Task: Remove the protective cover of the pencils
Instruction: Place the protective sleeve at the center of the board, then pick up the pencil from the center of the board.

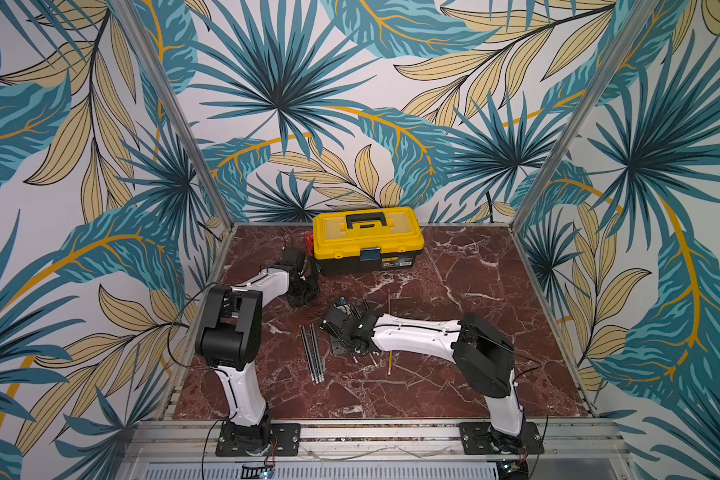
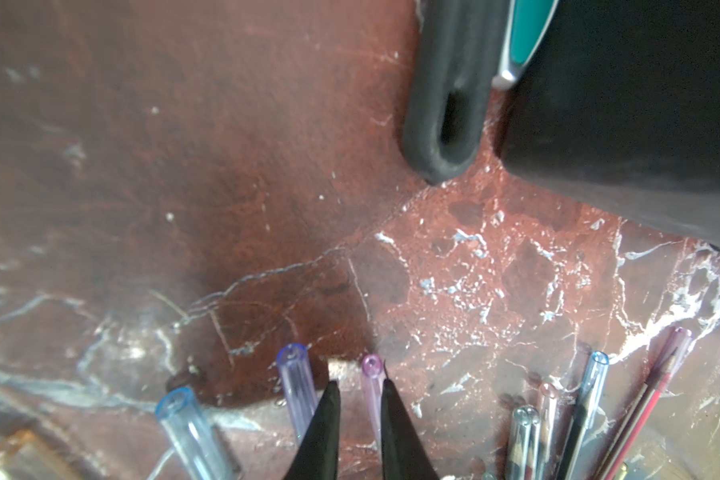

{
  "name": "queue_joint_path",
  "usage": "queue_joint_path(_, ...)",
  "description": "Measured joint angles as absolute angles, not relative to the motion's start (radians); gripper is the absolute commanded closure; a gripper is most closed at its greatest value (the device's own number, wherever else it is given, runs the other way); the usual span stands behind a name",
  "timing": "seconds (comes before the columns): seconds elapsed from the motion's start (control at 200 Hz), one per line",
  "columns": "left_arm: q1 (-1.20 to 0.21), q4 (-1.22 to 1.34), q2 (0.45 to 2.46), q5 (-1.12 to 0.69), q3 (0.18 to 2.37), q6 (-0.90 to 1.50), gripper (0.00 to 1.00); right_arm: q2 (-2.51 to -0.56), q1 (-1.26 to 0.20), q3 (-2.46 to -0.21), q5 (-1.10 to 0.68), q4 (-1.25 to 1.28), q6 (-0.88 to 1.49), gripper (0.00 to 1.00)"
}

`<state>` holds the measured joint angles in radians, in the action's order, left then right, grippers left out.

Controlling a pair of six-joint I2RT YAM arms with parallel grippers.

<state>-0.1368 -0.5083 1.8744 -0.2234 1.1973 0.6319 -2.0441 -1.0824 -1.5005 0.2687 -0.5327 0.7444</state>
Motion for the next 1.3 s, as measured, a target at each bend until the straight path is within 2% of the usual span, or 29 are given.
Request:
queue_joint_path(0.396,-0.137,-0.511,1.874,-0.224,1.198,0.632,0.81,-2.118,-1.082,-1.551,0.270,-0.603,0.714,0.68)
queue_joint_path(0.716,-0.137,-0.489,1.861,-0.232,1.196,0.635,0.81,-2.143,-1.082,-1.581,0.257,-0.630,0.690,0.78)
queue_joint_path(0.961,-0.137,-0.439,1.744,-0.226,1.150,0.644,0.81,-2.161,-1.081,-1.596,0.247,-0.638,0.672,0.80)
queue_joint_path(1.302,-0.137,-0.361,1.563,-0.174,1.030,0.669,0.80,-2.183,-1.079,-1.635,0.237,-0.657,0.657,0.89)
